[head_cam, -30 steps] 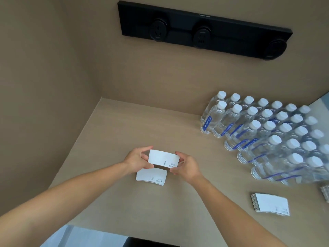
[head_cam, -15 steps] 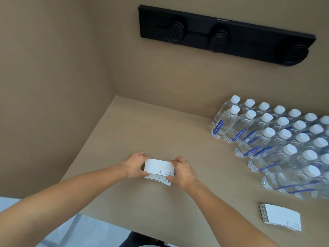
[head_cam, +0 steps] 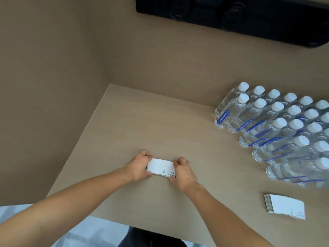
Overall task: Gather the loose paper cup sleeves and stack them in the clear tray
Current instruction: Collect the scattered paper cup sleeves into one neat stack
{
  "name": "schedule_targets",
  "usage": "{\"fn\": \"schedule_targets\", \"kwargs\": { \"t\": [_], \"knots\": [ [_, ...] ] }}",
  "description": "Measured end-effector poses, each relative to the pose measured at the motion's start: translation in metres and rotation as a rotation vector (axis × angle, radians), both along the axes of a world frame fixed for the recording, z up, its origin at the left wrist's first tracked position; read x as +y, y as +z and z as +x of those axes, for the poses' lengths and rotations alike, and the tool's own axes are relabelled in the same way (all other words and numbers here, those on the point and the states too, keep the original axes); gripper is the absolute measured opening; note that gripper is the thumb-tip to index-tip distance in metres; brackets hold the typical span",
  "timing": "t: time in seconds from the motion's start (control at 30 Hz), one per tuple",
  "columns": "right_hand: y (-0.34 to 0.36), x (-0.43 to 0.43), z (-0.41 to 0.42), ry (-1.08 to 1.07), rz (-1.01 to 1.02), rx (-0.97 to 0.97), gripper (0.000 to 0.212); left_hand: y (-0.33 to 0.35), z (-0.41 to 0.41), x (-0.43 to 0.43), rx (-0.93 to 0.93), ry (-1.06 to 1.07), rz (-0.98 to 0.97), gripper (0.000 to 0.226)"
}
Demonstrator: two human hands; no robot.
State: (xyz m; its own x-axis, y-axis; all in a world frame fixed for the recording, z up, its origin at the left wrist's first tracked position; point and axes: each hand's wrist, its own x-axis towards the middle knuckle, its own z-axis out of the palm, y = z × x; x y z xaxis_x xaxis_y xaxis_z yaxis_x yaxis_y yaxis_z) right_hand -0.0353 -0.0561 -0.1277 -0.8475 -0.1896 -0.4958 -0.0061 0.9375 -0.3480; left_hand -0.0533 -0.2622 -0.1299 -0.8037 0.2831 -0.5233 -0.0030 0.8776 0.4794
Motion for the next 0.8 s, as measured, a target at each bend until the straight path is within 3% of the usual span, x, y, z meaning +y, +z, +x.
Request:
{"fn": "schedule_targets", "kwargs": {
  "t": [0.23,0.3,0.4,0.5,0.67,0.8],
  "knots": [
    [0.000,-0.002,0.006,-0.176,-0.068,-0.049,0.073,0.008,0.001,-0.001,-0.028,0.087,0.056,0.061],
    [0.001,-0.001,0.005,-0.363,-0.128,-0.089,0.060,0.012,0.000,-0.001,-0.067,0.258,0.069,0.047],
    [0.013,-0.004,0.001,-0.714,-0.256,-0.147,0.024,0.022,-0.004,0.003,-0.421,0.763,0.319,0.029],
    [0.021,-0.019,0.002,-0.858,-0.340,-0.187,0.011,0.030,-0.007,0.011,-0.560,0.931,0.424,0.027],
    [0.027,-0.038,0.006,-0.941,-0.400,-0.242,0.010,0.028,-0.009,0.021,-0.499,0.892,0.351,0.016],
    [0.023,-0.025,0.002,-0.716,-0.206,-0.178,0.021,0.024,-0.010,0.013,-0.333,0.518,0.124,0.026]
  ]
}}
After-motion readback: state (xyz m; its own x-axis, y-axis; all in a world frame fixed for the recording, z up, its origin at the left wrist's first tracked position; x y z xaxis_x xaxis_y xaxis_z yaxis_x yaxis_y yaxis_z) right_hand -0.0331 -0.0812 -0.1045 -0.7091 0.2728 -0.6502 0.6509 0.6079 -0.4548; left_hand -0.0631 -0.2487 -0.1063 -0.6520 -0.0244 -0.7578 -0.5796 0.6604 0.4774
